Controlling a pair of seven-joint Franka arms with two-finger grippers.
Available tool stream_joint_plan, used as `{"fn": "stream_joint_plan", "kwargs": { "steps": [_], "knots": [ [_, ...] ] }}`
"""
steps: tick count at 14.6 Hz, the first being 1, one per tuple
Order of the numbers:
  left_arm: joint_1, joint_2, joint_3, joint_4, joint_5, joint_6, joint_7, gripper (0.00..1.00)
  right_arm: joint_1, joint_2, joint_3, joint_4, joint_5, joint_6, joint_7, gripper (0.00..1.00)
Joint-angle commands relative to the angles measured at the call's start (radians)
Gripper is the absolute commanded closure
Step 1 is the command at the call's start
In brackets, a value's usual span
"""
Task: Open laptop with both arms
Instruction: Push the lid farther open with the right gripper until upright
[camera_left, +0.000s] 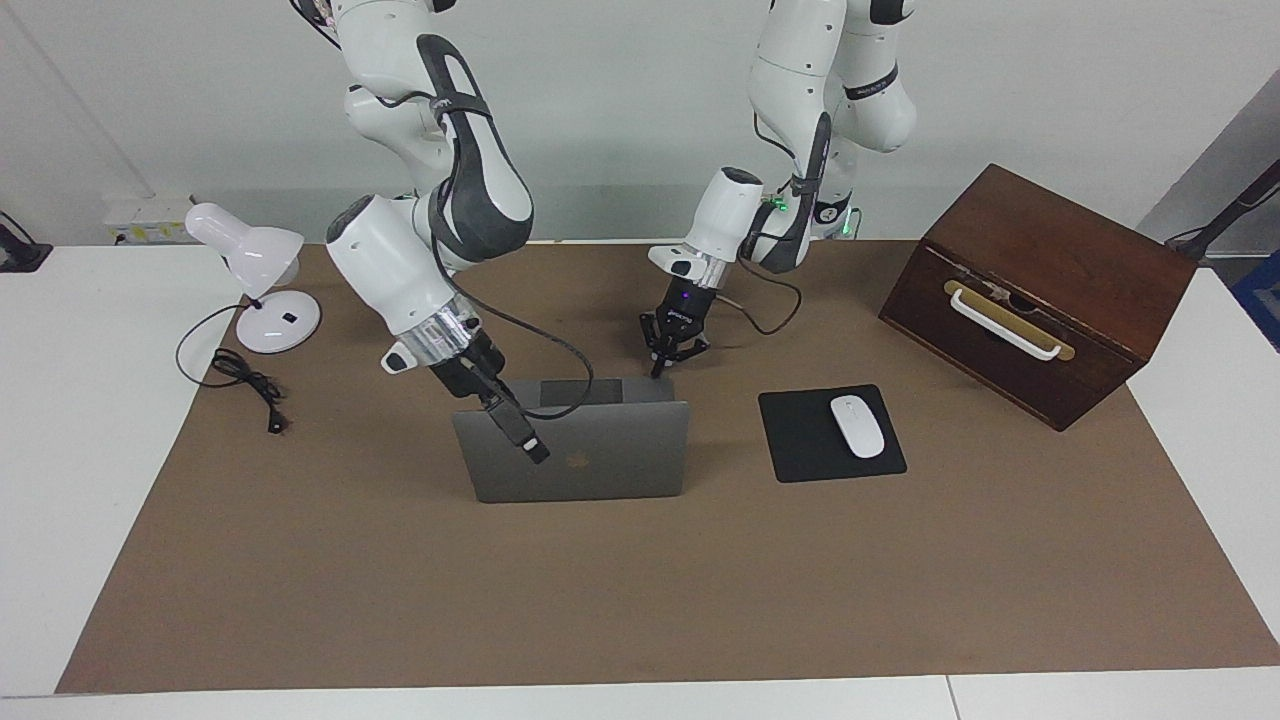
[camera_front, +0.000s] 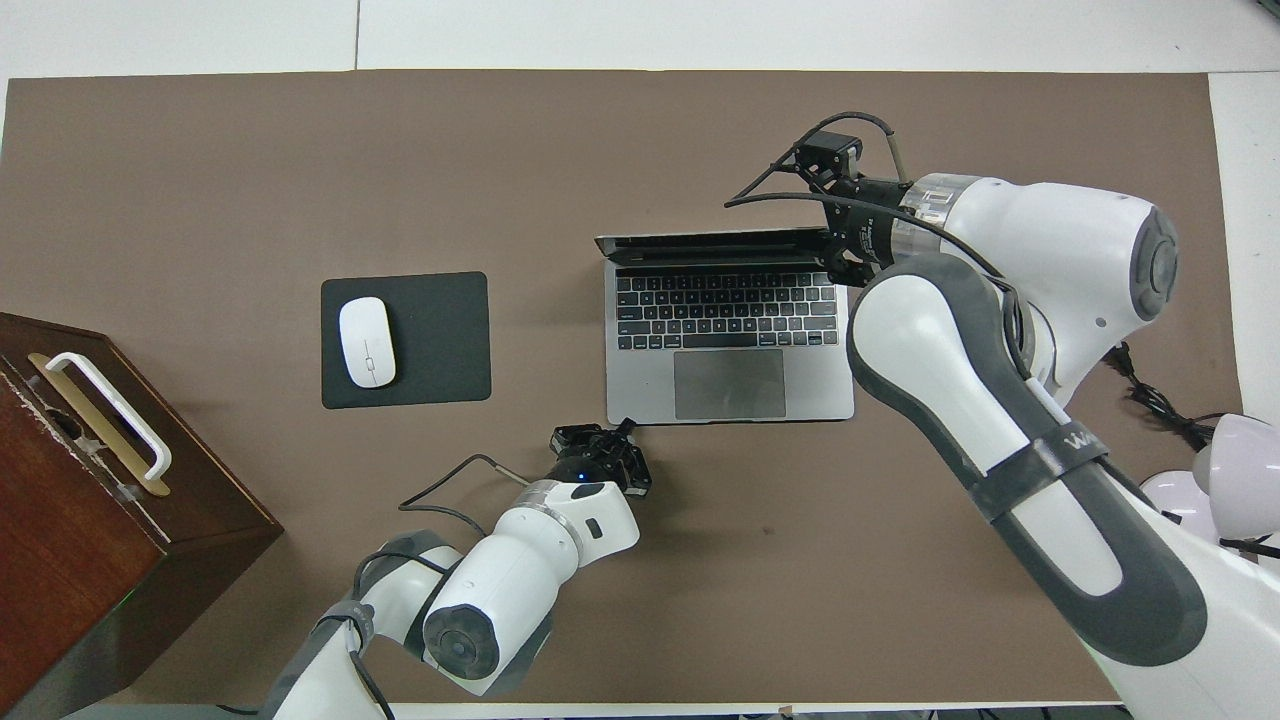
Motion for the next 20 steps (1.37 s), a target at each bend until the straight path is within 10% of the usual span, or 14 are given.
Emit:
{"fn": "stream_joint_plan", "kwargs": {
  "steps": [1, 20],
  "knots": [
    [-0.021, 0.095, 0.017, 0.063, -0.014, 0.016, 0.012, 1.00, -0.015, 0.032, 0.007, 0.043, 0.015, 0.012, -0.037, 0.00],
    [-0.020, 0.095, 0.017, 0.061, -0.013, 0.016, 0.013, 1.00, -0.032, 0.114, 0.007, 0.129, 0.018, 0.045, -0.037, 0.00]
  ]
}}
